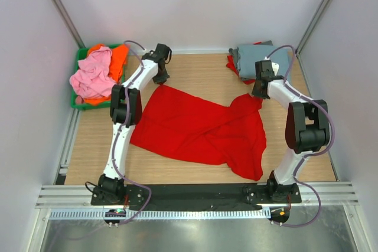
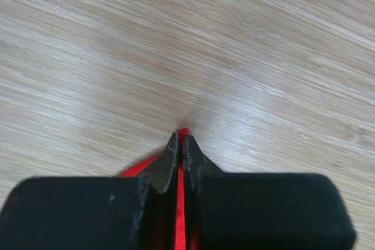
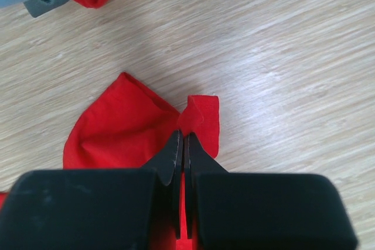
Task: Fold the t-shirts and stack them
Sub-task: Fold the tshirt
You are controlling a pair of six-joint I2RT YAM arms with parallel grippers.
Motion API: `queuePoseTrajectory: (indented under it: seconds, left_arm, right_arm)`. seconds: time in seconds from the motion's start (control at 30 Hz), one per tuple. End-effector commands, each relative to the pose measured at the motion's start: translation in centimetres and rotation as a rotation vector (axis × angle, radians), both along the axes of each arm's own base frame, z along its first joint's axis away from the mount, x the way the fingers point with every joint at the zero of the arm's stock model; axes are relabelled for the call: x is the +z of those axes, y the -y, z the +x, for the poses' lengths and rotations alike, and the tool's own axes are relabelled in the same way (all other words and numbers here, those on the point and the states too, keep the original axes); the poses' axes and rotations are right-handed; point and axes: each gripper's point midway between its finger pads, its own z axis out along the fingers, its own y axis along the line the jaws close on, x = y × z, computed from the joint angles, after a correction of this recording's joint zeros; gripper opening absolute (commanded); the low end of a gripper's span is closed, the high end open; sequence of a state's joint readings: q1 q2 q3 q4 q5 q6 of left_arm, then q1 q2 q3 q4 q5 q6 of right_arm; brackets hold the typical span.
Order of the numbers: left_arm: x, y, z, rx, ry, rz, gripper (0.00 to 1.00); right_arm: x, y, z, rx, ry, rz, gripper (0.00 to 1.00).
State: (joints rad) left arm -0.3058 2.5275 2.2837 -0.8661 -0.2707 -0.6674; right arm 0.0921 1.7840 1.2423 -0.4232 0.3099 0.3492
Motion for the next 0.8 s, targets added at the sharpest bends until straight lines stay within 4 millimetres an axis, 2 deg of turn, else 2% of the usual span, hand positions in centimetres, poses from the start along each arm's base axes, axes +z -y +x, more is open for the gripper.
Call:
queuePoseTrajectory:
  seconds: [0.0, 0.03, 0.1, 0.13, 0.17, 0.23, 0.27, 0.3, 0.37, 0.4, 0.43, 0.5, 0.57, 0.6, 0.7, 0.77]
  left_arm:
    - [2.7, -1.0, -0.3, -0.004, 0.02, 0.053, 0.0]
    - [4.0, -1.6, -0.7, -0.006, 0.022, 0.071, 0.0]
    - [4.8, -3.2, -1.6, 0.017, 0.002, 0.121, 0.0]
    - [5.1, -3.8, -2.1, 0.02, -0.008, 0.131, 0.0]
    - [6.4, -4.3, -2.4, 0.025, 0.004, 0.131, 0.0]
    - [7.0, -5.8, -3.4, 0.038, -0.017, 0.155, 0.0]
    - [8.3, -6.3, -3.7, 0.044, -0.003, 0.163, 0.0]
    - [8.7, -7.1, -4.3, 0.057, -0.013, 0.176, 0.0]
    - [8.8, -8.4, -5.5, 0.08, -0.035, 0.204, 0.0]
    - [9.8, -9.2, -5.9, 0.103, -0.02, 0.196, 0.0]
    - [9.1, -9.7, -6.7, 0.112, -0.045, 0.195, 0.0]
    - [10.2, -11.2, -7.2, 0.148, -0.028, 0.18, 0.0]
    - [9.6, -12.3, -8.0, 0.16, -0.048, 0.165, 0.0]
    - [9.8, -12.5, -8.4, 0.158, -0.051, 0.161, 0.0]
    - [9.9, -12.6, -8.8, 0.141, -0.062, 0.16, 0.0]
    - [9.9, -12.3, -8.8, 0.128, -0.065, 0.146, 0.0]
  right_arm:
    - [0.3, -1.4, 1.7, 0.05, 0.046, 0.049, 0.01]
    - [1.0, -1.8, 2.4, 0.065, 0.062, 0.064, 0.01]
    - [1.6, -2.6, 3.0, 0.099, 0.075, 0.095, 0.01]
    - [2.7, -2.9, 3.7, 0.111, 0.099, 0.104, 0.01]
    - [3.2, -3.1, 4.0, 0.123, 0.108, 0.113, 0.01]
    - [5.2, -3.7, 4.8, 0.15, 0.151, 0.134, 0.01]
    - [5.9, -3.9, 5.1, 0.161, 0.167, 0.135, 0.01]
    - [7.3, -4.0, 5.7, 0.168, 0.192, 0.137, 0.01]
    - [8.5, -4.2, 6.2, 0.183, 0.212, 0.139, 0.01]
    - [9.0, -4.3, 6.6, 0.191, 0.224, 0.138, 0.01]
    - [9.7, -4.5, 7.3, 0.201, 0.242, 0.149, 0.01]
    - [10.6, -5.1, 8.0, 0.225, 0.248, 0.164, 0.01]
    - [11.2, -5.8, 8.5, 0.255, 0.256, 0.187, 0.01]
    - [11.7, -6.0, 8.9, 0.266, 0.267, 0.185, 0.01]
    - [11.7, -6.0, 9.3, 0.274, 0.254, 0.181, 0.01]
    - [11.5, -6.9, 9.0, 0.31, 0.24, 0.218, 0.01]
